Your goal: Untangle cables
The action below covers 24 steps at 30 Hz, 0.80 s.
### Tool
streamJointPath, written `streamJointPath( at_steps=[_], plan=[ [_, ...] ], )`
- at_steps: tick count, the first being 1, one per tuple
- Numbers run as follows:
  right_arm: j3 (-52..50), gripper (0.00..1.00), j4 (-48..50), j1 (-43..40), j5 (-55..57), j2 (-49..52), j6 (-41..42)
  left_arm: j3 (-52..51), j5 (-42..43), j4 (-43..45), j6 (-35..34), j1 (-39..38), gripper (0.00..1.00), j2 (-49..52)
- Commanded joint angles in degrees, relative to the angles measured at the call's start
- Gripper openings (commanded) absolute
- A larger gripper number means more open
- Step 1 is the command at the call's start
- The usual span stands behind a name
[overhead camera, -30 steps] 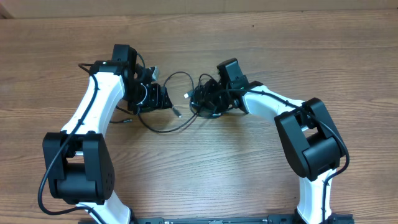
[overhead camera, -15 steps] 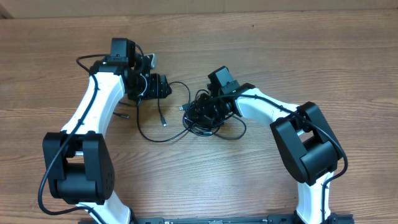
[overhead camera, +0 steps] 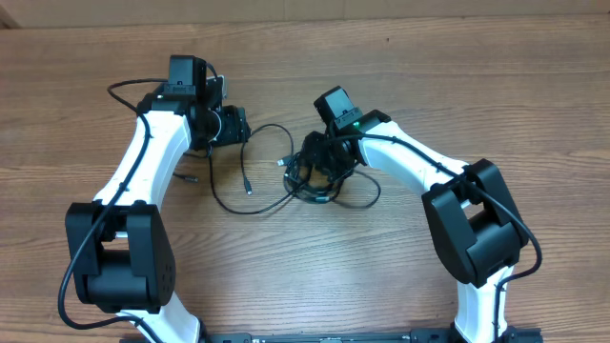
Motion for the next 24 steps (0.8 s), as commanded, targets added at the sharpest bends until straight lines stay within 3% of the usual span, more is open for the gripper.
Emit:
streamJointPath(
  at_steps=[1, 9, 24],
  plan=[
    [1.31, 0.69, 1.14, -0.39, 10.01, -2.08, -0.96, -2.25, -1.38, 1.40, -0.70, 0.04, 0.71, 0.63],
    [1.31, 0.77, 3.08, -1.20, 18.23, -2.03, -0.83, -2.47, -1.38, 2.62, -0.76, 0.04, 0.72, 0.63],
    [0.98, 0.78, -5.90, -6.80, 14.60, -1.97, -0.57, -2.47, -1.36, 2.67, -0.76, 0.04, 0.72, 0.63]
  ],
)
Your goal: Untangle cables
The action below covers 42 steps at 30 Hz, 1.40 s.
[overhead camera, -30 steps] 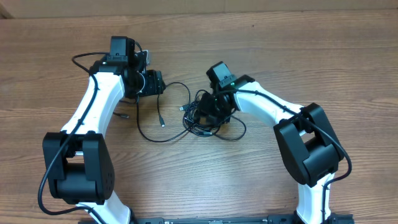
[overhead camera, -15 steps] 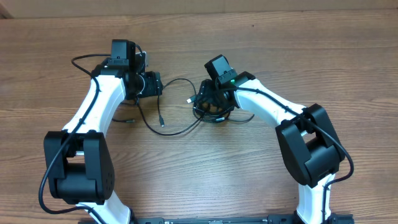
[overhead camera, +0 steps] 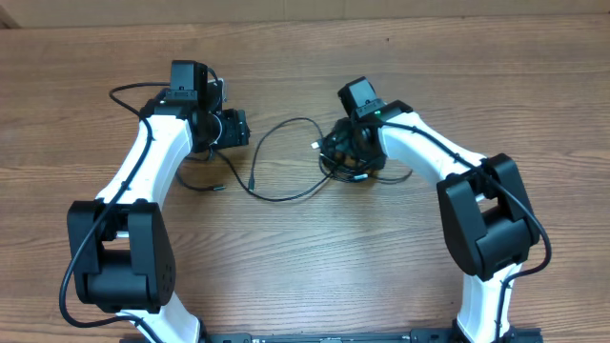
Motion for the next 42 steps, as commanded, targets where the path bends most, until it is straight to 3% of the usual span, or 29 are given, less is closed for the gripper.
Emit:
streamJointPath(
  at_steps=[1, 12, 21, 37, 42],
  plan=[
    [0.98, 0.78, -1.42, -1.01, 0.04, -1.95, 0.17, -0.24, -0.28, 0.17, -0.52, 0.04, 0.72, 0.61],
    [0.98, 0.79, -6.54, -1.57, -0.28, -0.39, 0.17, -0.24, -0.28, 0.24, -0.52, 0.04, 0.73, 0.61],
    [-0.57, 0.81, -8.92, -0.61, -13.81, 1.07, 0.15, -0.24, -0.28, 0.24, -0.52, 0.00, 0.74, 0.61],
    [-2.43, 0.84, -11.50, 11.96, -20.22, 1.05, 0.11, -0.24, -0.26, 0.22, -0.52, 0.00, 0.74, 0.61],
    [0.85, 0.67, -16.22, 13.77, -21.00, 0.61, -1.90, -0.24, -0.24, 0.24, -0.55, 0.00, 0.74, 0.61]
  ],
)
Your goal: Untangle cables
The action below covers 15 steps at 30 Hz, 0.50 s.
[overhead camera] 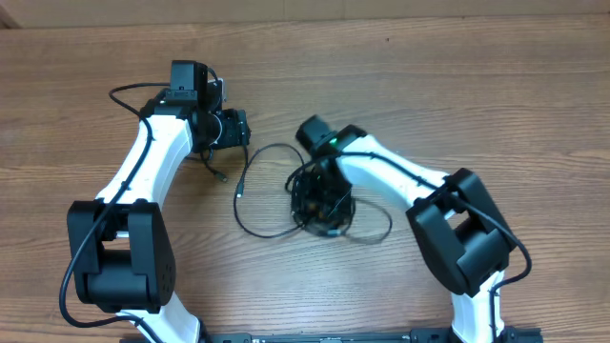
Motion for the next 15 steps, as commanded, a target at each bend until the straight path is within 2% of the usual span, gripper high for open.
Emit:
streamJointPath(
  at_steps=[1, 3, 8, 12, 15],
  plan=[
    [2.84, 0.64, -3.15, 0.02, -1.16, 0.28, -2.56, -0.24, -0.26, 0.24, -0.17, 0.00, 0.74, 0.63],
    [6.19, 0.62, -6.47, -0.59, -0.57, -0.68, -5.31, -0.24, -0.22, 0.24, -0.17, 0.00, 0.74, 0.63],
    [13.03, 0.68, -11.98, -3.21, 3.45, -2.51, -5.81, -0.24, -0.07, 0.24, -0.17, 0.00, 0.72, 0.63],
    [12.81, 0.72, -11.67, -5.14, 3.39, -2.73, -5.22, -0.24, -0.07, 0.24, -0.17, 0.00, 0.71, 0.63],
    [11.39, 0.69, -10.29, -5.31, 3.26, -2.73, -3.34, -0.24, -0.07, 0.26, -0.17, 0.00, 0.71, 0.63]
  ],
)
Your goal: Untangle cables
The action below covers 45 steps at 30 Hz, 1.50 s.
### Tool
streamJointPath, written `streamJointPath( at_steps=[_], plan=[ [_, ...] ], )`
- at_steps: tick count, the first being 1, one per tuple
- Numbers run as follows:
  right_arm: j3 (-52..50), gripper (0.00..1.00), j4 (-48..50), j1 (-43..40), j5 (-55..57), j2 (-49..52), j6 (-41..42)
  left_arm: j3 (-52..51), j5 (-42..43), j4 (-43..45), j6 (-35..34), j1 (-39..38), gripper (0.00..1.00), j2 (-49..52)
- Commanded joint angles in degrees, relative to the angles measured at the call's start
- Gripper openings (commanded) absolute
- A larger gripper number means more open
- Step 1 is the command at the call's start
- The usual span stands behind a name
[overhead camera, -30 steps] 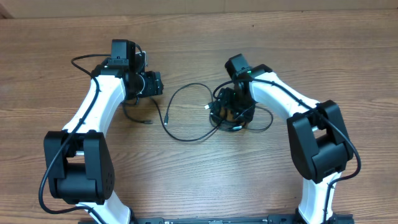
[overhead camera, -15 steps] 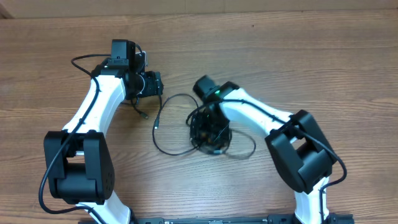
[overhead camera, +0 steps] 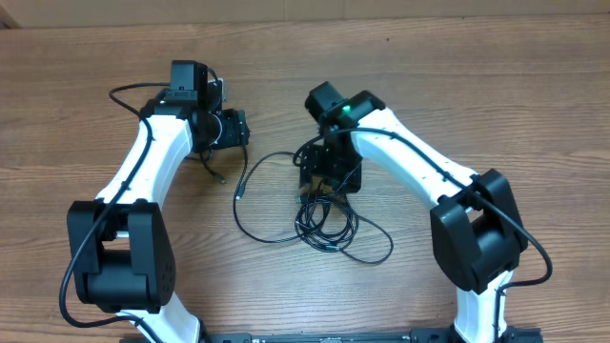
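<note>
A tangle of thin black cables [overhead camera: 325,225] lies on the wooden table below the right gripper [overhead camera: 329,183]. Strands run from the tangle up under that gripper, which points down and looks shut on them; its fingertips are hidden by its own body. One strand arcs left from it to a loose plug [overhead camera: 240,191]. The left gripper [overhead camera: 238,129] sits at the upper left, seemingly shut on a cable. That cable's short tail ends in a plug [overhead camera: 221,177] just below the gripper.
A wide loop [overhead camera: 379,250] trails from the tangle toward the lower right. The left arm's own black lead [overhead camera: 124,89] curves at the far left. The table's far edge runs along the top of the view.
The right gripper has moved up and slightly right, away from the table's front. The tangle now lies spread out below it instead of under it. The left arm has not moved.
The right gripper first sat over the tangle at mid-table, then further right and up with a long strand stretched toward the left gripper. Later it was lower and nearer the front with the bundle. Now it is back up, the tangle looser. The left gripper stayed put.
</note>
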Motion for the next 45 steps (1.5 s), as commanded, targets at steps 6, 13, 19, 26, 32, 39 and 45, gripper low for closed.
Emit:
streamJointPath(
  at_steps=[6, 13, 19, 26, 32, 39, 45],
  plan=[
    [-2.89, 0.47, 4.96, 3.76, -0.13, -1.46, 13.14, -0.24, -0.07, 0.26, -0.15, 0.00, 0.68, 0.61],
    [-4.26, 0.33, 6.93, 7.98, 11.13, -1.31, 24.30, -0.24, -0.07, 0.24, -0.15, 0.00, 0.69, 0.61],
    [-4.26, 0.25, 7.08, 9.70, 17.97, -1.18, 32.41, -0.24, -0.07, 0.26, -0.15, 0.00, 0.70, 0.61],
    [-4.26, 0.27, 9.25, 11.19, 18.45, 0.79, 33.48, -0.24, -0.07, 0.26, -0.15, 0.00, 0.70, 0.61],
    [-4.26, 0.27, 8.09, 11.89, 19.19, 2.08, 33.88, -0.24, -0.07, 0.26, -0.15, 0.00, 0.70, 0.61],
    [-4.26, 0.27, 4.20, 11.65, 23.02, 2.12, 33.88, -0.24, -0.07, 0.28, -0.15, 0.00, 0.70, 0.61],
    [-4.79, 0.19, 6.43, 11.93, 21.03, 2.10, 33.88, -0.24, -0.07, 0.35, -0.15, 0.00, 0.70, 0.61]
  ],
)
